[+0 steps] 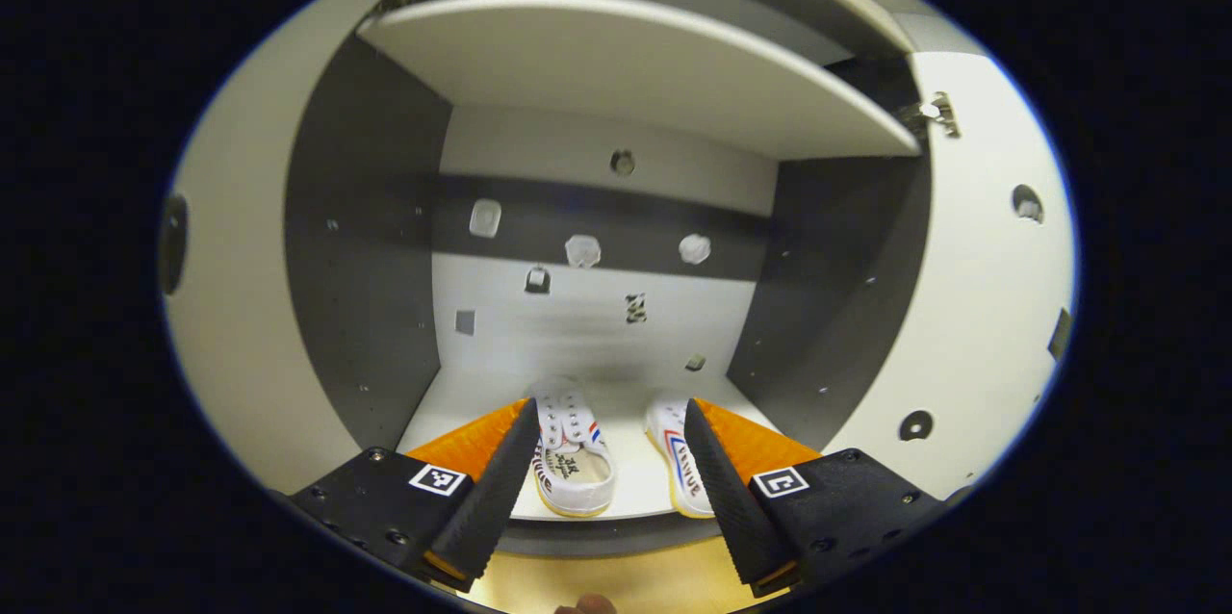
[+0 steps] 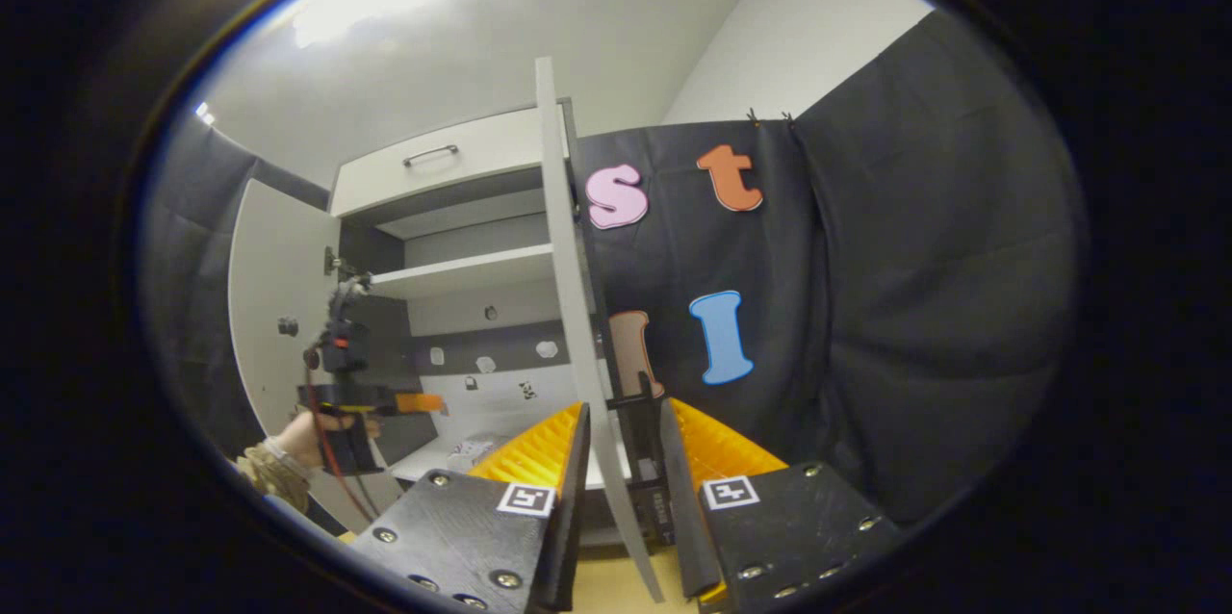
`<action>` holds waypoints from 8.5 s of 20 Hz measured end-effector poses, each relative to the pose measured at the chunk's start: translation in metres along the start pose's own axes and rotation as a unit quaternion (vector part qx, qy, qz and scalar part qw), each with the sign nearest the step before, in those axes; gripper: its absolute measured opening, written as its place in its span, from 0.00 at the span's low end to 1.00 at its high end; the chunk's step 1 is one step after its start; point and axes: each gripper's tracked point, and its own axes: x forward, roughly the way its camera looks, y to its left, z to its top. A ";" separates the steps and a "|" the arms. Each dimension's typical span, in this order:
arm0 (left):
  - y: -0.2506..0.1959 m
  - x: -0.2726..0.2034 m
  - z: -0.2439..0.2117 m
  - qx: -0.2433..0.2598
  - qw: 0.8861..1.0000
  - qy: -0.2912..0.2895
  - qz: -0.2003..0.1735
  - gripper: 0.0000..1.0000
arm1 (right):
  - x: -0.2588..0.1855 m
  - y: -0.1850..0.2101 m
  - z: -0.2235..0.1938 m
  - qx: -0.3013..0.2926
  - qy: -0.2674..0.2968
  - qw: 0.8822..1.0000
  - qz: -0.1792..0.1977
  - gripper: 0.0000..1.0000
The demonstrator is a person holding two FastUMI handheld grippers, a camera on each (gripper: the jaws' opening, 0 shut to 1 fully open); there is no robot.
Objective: Grab one shoe with the right hand and put it into the shoe cabinet, grab the other shoe with the left hand and put it into the shoe cabinet; then close the right door with the right hand and the left door with the left hand.
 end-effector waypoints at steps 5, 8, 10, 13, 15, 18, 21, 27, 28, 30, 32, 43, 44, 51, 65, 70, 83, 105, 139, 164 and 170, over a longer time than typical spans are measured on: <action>-0.017 -0.067 0.031 0.011 0.999 -0.048 0.003 0.92 | 0.013 -0.019 -0.005 -0.007 0.014 1.000 0.018 0.46; -0.021 -0.100 0.037 0.010 0.998 -0.060 0.009 0.92 | 0.030 -0.022 -0.008 -0.011 0.021 0.999 0.039 0.56; -0.019 -0.115 0.036 0.011 0.998 -0.058 0.017 0.92 | 0.036 -0.024 -0.011 -0.014 0.022 0.998 0.050 0.77; -0.016 -0.131 0.034 0.015 0.998 -0.059 0.030 0.92 | 0.045 -0.029 -0.016 -0.021 0.030 0.998 0.061 0.93; -0.012 -0.139 0.034 0.012 0.997 -0.060 0.040 0.92 | 0.050 -0.027 -0.022 -0.023 0.038 0.996 0.074 0.93; -0.004 -0.147 0.035 0.012 0.996 -0.063 0.055 0.92 | 0.054 -0.023 -0.025 -0.025 0.047 0.994 0.095 0.93; -0.001 -0.158 0.038 0.016 0.996 -0.069 0.063 0.92 | 0.055 -0.011 -0.026 -0.032 0.055 0.990 0.123 0.93; 0.009 -0.177 0.047 0.011 0.994 -0.086 0.073 0.92 | 0.059 0.034 -0.038 -0.028 0.074 0.982 0.174 0.93; 0.011 -0.179 0.047 0.012 0.993 -0.085 0.075 0.92 | 0.063 0.040 -0.042 -0.031 0.077 0.981 0.175 0.93; 0.017 -0.181 0.045 0.018 0.993 -0.081 0.082 0.92 | 0.068 0.051 -0.049 -0.045 0.083 0.979 0.179 0.93; 0.024 -0.189 0.045 0.022 0.993 -0.082 0.086 0.92 | 0.070 0.066 -0.054 -0.043 0.085 0.977 0.193 0.93; 0.054 -0.198 0.044 0.030 0.990 -0.079 0.116 0.92 | 0.094 0.157 -0.091 -0.023 0.117 0.957 0.264 0.93; 0.056 -0.199 0.043 0.030 0.989 -0.080 0.120 0.92 | 0.098 0.163 -0.096 -0.028 0.119 0.957 0.262 0.93; 0.063 -0.201 0.045 0.029 0.988 -0.082 0.130 0.87 | 0.122 0.181 -0.117 -0.041 0.131 0.963 0.233 0.93; 0.073 -0.209 0.062 0.022 0.986 -0.093 0.137 0.87 | 0.156 0.209 -0.141 -0.017 0.148 0.966 0.212 0.93; 0.072 -0.213 0.067 0.022 0.987 -0.094 0.129 0.87 | 0.166 0.212 -0.145 -0.022 0.142 0.971 0.191 0.94; 0.102 -0.271 0.082 0.017 0.976 -0.123 0.177 0.92 | 0.177 0.216 -0.153 -0.045 0.131 0.978 0.156 0.96; 0.201 -0.251 0.029 0.036 0.985 -0.044 0.161 0.92 | 0.162 0.210 -0.150 -0.070 0.099 0.988 0.095 0.96; 0.029 -0.096 -0.003 0.066 0.995 -0.022 -0.069 0.93 | 0.089 0.021 -0.068 -0.019 0.047 0.998 -0.039 0.97; 0.032 -0.005 0.001 0.052 0.996 -0.037 0.062 0.91 | 0.097 -0.043 -0.068 -0.021 0.048 0.996 -0.073 0.96; 0.025 -0.034 0.018 0.030 0.997 -0.045 0.055 0.91 | 0.095 -0.006 -0.049 -0.042 0.049 0.997 -0.048 0.96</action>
